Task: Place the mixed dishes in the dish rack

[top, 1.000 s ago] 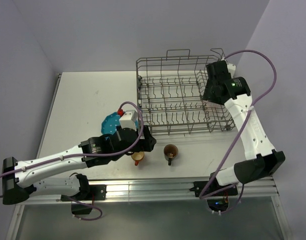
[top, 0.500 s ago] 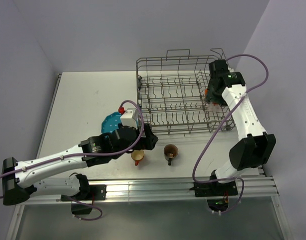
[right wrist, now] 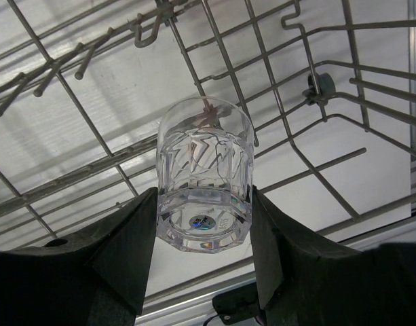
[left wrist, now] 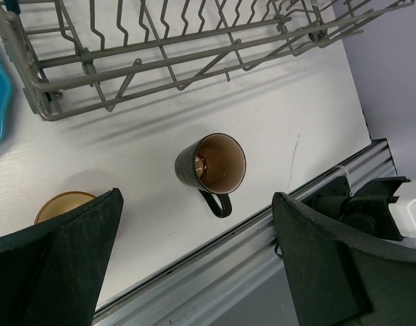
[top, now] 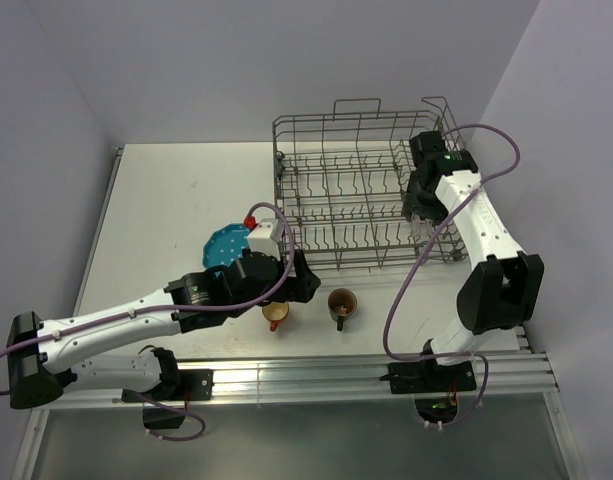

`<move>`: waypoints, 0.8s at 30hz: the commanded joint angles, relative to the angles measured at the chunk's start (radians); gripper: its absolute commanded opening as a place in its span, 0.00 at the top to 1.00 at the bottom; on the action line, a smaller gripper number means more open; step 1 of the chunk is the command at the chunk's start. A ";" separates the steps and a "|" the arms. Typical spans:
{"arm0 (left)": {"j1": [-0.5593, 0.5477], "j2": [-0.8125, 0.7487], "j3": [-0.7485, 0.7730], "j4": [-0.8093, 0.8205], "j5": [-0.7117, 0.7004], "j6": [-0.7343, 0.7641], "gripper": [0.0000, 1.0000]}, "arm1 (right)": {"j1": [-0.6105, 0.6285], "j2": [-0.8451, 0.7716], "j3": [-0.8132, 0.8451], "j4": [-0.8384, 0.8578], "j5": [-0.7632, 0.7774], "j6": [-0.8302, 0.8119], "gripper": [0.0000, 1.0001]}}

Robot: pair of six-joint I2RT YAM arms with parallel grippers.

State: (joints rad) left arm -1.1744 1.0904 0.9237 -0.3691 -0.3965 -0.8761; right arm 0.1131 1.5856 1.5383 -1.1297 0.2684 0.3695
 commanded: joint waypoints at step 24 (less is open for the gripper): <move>0.004 0.163 0.058 -0.022 0.039 -0.015 0.02 | 0.002 0.044 -0.055 0.028 0.023 0.023 0.35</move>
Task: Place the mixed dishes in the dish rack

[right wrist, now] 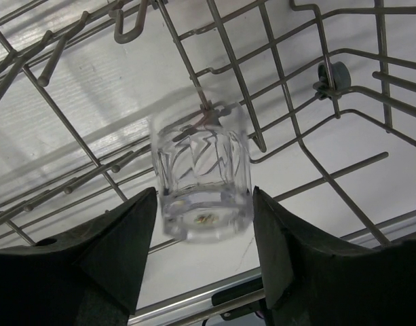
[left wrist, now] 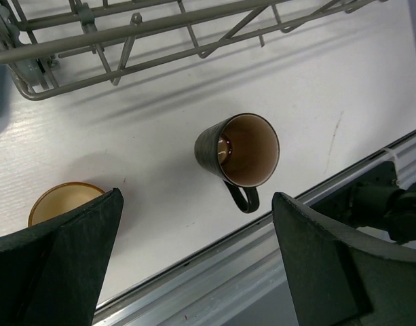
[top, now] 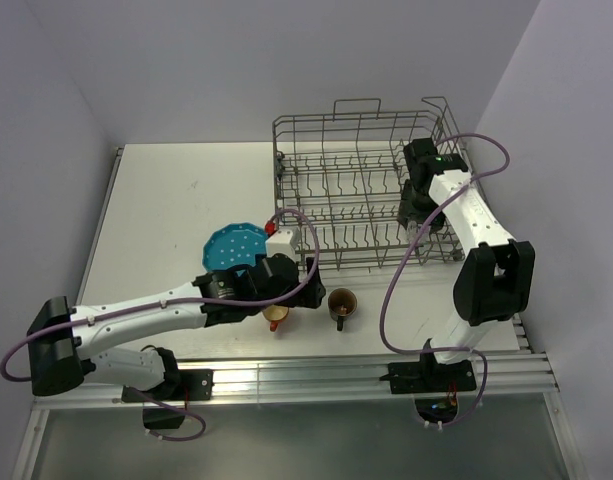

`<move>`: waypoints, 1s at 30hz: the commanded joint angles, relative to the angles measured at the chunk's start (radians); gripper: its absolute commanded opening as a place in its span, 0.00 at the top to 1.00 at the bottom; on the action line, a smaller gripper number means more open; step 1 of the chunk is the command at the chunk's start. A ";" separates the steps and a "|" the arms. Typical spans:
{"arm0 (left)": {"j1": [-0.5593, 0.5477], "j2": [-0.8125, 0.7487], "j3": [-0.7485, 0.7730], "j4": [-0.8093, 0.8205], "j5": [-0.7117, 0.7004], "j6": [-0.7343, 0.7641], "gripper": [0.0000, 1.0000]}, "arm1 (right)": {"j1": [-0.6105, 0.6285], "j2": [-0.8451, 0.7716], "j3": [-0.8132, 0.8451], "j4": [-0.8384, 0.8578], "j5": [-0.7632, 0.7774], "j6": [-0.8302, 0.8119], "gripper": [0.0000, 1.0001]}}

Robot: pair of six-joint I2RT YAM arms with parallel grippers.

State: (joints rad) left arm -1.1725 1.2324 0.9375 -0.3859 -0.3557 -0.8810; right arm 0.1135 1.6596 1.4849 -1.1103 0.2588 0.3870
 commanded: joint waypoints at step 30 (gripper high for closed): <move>0.037 0.459 0.188 0.067 0.159 -0.044 0.48 | 0.275 -0.515 0.052 -0.089 0.039 0.047 0.26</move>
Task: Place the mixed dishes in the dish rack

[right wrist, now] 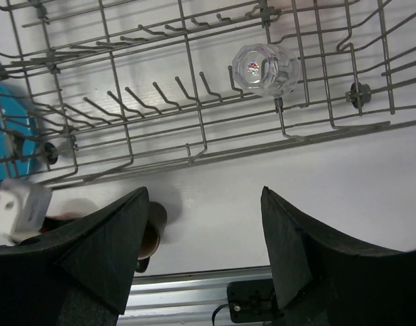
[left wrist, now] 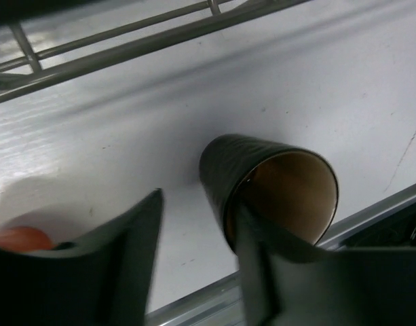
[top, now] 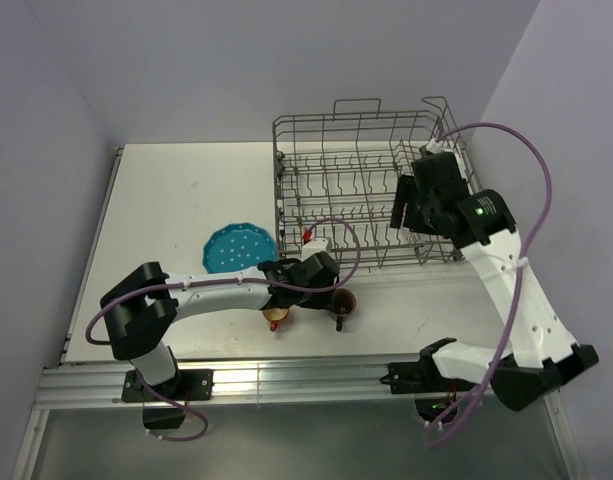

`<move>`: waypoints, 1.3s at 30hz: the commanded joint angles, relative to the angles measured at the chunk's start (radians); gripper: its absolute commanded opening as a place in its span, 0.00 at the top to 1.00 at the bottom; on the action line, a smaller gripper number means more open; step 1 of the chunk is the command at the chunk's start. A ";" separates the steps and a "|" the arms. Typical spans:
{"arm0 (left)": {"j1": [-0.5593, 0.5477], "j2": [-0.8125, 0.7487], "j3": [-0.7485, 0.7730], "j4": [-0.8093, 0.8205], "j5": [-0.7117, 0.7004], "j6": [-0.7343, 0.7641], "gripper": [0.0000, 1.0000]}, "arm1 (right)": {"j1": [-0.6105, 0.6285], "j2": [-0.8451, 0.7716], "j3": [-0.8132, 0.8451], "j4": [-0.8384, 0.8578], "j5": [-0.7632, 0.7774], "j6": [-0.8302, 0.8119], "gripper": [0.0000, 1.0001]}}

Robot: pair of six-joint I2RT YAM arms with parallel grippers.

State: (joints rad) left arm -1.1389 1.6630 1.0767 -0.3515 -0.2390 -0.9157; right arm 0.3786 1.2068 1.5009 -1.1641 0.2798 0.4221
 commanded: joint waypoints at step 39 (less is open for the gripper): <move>0.218 -0.655 -0.179 0.587 0.659 -0.121 1.00 | 0.008 -0.455 -0.441 0.777 -1.286 0.299 0.25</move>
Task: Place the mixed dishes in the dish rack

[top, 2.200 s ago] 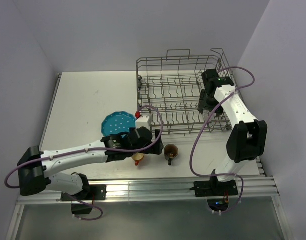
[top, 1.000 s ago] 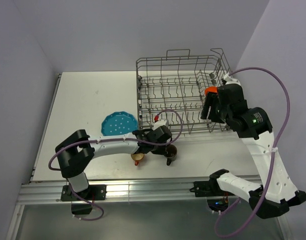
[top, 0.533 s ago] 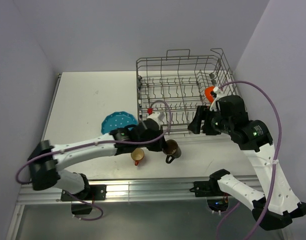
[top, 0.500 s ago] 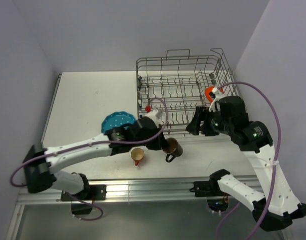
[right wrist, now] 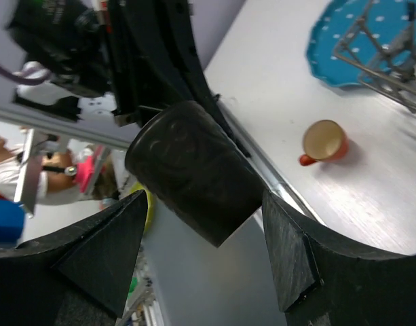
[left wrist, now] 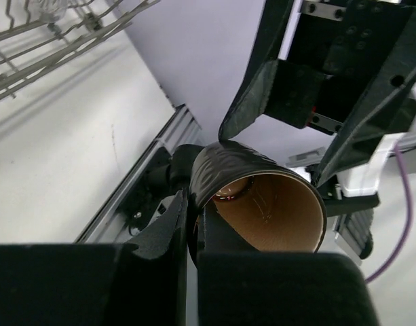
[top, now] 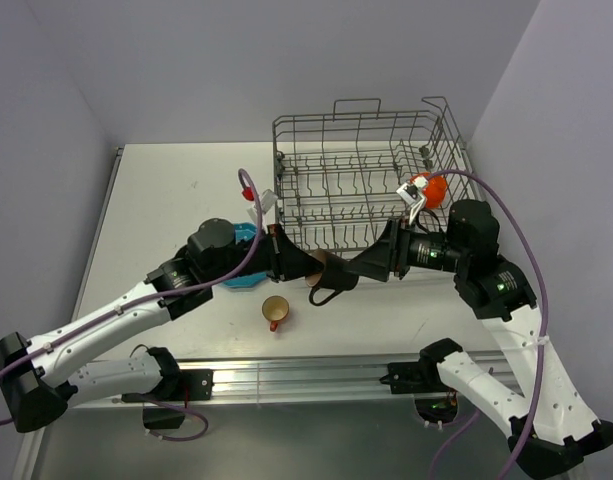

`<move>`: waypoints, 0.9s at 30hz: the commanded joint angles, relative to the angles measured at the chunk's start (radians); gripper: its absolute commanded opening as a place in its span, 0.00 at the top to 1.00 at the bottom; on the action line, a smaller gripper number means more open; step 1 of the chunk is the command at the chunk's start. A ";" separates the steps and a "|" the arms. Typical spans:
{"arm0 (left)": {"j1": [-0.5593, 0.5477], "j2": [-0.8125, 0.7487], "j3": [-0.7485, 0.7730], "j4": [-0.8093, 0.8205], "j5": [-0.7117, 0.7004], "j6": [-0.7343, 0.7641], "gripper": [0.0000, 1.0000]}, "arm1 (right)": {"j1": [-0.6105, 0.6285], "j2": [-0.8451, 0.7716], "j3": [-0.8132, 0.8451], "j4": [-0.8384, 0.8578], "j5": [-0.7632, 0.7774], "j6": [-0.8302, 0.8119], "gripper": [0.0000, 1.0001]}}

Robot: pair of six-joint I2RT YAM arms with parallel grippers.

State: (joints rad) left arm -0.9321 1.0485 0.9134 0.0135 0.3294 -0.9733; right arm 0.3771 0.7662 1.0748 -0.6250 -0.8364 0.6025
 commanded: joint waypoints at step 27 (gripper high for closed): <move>0.084 -0.064 -0.156 0.687 0.217 -0.311 1.00 | 0.011 -0.082 -0.161 0.757 -0.254 0.448 0.25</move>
State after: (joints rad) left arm -0.8528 0.9791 0.7620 0.5228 0.5224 -1.2263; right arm 0.3820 0.7013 0.9249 -0.0166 -1.0615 0.9760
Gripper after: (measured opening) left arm 0.086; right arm 0.754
